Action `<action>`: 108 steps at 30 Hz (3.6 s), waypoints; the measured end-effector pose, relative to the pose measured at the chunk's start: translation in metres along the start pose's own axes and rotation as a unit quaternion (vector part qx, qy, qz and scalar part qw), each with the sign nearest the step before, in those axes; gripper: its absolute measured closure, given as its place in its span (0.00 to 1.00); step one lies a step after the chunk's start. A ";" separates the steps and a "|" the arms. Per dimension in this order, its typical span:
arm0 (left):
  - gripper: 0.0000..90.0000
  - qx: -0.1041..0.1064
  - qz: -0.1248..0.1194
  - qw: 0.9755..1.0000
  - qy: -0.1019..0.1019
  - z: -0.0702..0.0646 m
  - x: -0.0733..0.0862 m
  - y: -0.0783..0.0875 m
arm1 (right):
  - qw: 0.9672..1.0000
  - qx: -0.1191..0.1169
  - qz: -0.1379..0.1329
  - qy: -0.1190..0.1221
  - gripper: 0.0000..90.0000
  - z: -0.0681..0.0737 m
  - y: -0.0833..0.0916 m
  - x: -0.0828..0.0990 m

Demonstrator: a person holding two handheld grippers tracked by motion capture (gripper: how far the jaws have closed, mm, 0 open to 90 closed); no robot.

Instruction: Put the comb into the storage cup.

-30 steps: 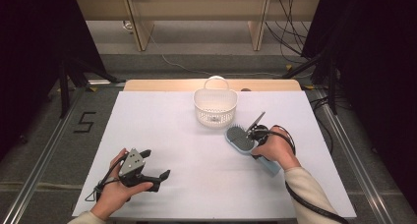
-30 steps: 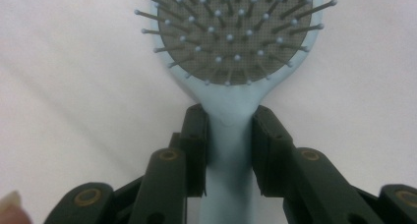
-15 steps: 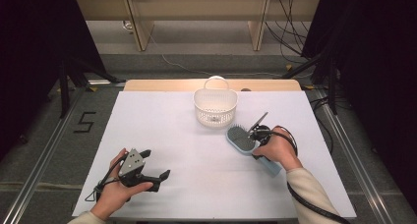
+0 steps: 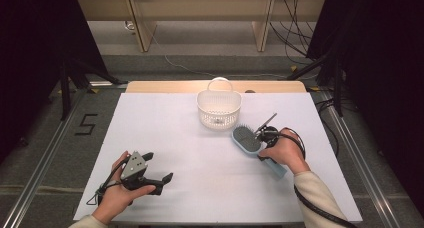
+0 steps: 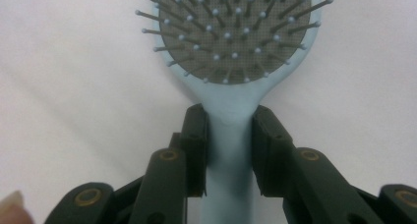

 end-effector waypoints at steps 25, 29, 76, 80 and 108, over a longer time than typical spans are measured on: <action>0.03 -0.003 -0.002 1.000 -0.001 0.000 0.000 0.000 | 0.998 0.000 -0.056 -0.024 0.79 -0.008 0.022 0.012; 0.03 -0.003 -0.002 1.000 0.000 0.000 0.000 0.000 | 0.997 0.001 -0.067 -0.030 0.79 -0.009 0.025 0.013; 0.03 -0.001 -0.003 1.000 -0.001 0.000 -0.001 0.000 | 0.981 0.028 -0.180 -0.066 0.79 -0.020 0.044 0.010; 0.03 -0.002 -0.003 1.000 0.000 0.000 -0.001 0.000 | 0.979 0.033 -0.189 -0.069 0.79 -0.021 0.045 0.010; 0.03 -0.002 -0.003 1.000 0.001 0.000 -0.001 0.001 | 0.967 0.052 -0.238 -0.075 0.79 -0.028 0.052 0.008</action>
Point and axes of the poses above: each handheld gripper's, and its own axes: y roughly backward along the jaws, x roughly out of its underside, z roughly to its left, the point moved 4 cm from there along -y, roughly forward along the jaws, and after that the axes turned 6 degrees about -x, right-handed, at the moved point
